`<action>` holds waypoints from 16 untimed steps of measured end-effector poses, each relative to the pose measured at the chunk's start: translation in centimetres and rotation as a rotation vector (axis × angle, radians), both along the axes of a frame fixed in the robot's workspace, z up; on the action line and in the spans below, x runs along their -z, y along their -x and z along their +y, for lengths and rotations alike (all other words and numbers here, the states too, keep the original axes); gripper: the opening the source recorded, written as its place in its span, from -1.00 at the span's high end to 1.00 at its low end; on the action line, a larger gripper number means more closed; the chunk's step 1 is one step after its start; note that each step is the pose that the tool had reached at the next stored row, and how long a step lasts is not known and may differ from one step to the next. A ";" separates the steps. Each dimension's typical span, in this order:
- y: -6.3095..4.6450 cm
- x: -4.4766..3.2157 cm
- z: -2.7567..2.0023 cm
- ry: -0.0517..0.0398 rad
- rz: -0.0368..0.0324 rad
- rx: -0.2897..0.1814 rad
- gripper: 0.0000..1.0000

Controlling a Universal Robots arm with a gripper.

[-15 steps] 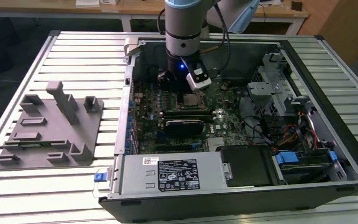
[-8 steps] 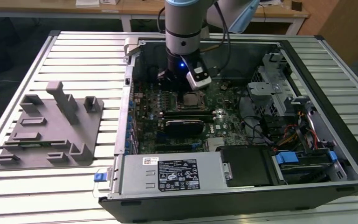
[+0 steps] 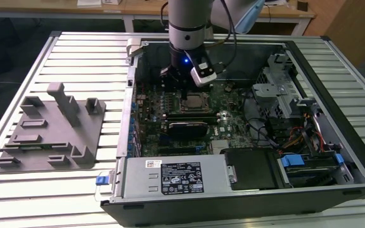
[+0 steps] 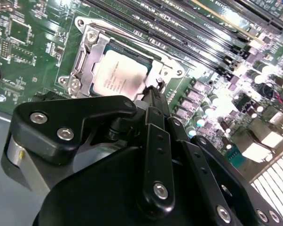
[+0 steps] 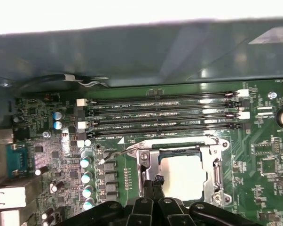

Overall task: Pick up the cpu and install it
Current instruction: 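Close the cpu cover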

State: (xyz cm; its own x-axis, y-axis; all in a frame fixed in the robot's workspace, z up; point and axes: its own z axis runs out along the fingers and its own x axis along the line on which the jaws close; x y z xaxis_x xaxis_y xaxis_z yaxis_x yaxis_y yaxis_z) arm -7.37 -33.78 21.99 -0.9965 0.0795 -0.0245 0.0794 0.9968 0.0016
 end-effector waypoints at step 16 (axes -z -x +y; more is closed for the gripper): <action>-2.9 -0.40 0.00 0.0003 0.0005 0.000 0.79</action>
